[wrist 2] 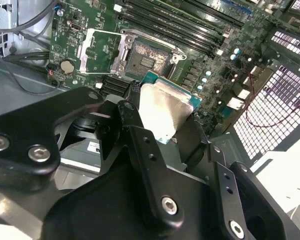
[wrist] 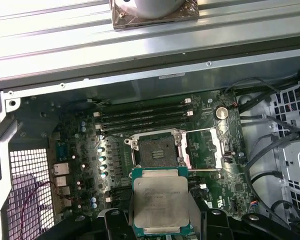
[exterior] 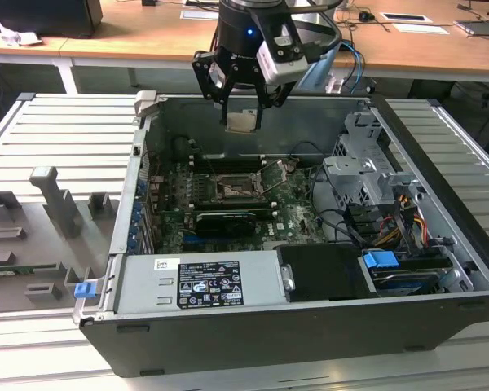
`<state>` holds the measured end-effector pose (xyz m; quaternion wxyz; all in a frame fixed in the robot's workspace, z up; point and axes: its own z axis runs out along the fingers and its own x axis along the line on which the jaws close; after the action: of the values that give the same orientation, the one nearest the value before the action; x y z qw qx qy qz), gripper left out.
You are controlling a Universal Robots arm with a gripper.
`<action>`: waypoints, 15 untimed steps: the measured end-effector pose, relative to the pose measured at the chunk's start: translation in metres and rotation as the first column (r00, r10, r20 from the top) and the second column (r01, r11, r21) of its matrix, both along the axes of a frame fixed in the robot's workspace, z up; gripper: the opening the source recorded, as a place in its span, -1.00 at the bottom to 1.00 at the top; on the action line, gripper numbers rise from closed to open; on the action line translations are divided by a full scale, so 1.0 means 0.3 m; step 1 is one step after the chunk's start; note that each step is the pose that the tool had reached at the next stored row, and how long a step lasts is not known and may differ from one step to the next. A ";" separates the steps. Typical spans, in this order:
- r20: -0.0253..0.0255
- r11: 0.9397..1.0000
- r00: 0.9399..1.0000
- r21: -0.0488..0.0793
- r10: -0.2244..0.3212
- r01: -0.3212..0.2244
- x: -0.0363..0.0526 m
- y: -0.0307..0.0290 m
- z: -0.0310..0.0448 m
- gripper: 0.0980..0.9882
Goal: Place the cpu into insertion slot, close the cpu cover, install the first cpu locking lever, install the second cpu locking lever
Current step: 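Place the cpu into insertion slot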
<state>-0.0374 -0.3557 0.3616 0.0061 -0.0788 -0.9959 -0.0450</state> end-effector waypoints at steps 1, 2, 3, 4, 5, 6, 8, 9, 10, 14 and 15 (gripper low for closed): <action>0.000 1.000 1.000 0.000 -0.002 0.002 0.000 0.000 0.000 -0.03; 0.000 1.000 1.000 0.000 -0.006 0.006 0.000 0.000 0.000 -0.03; 0.000 1.000 1.000 0.000 -0.010 0.010 0.000 0.000 -0.001 -0.03; 0.000 1.000 1.000 0.000 -0.012 0.012 0.000 0.000 -0.001 -0.03; 0.000 1.000 1.000 0.000 -0.015 0.015 0.000 0.000 -0.001 -0.03; 0.000 1.000 1.000 0.000 -0.017 0.017 0.000 0.000 -0.001 -0.03; 0.000 1.000 1.000 0.000 -0.023 0.023 0.000 0.000 -0.002 -0.03; 0.000 1.000 1.000 0.000 -0.026 0.026 0.000 0.000 -0.002 -0.03; 0.000 1.000 1.000 0.000 -0.028 0.028 0.000 0.000 -0.002 -0.03; 0.000 0.999 0.999 0.000 -0.040 0.040 0.000 0.000 -0.003 -0.03; 0.000 0.999 0.999 0.000 -0.045 0.045 0.000 0.000 -0.003 -0.03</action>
<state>-0.0374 -0.3557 0.3607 0.0051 -0.1010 -0.9938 -0.0451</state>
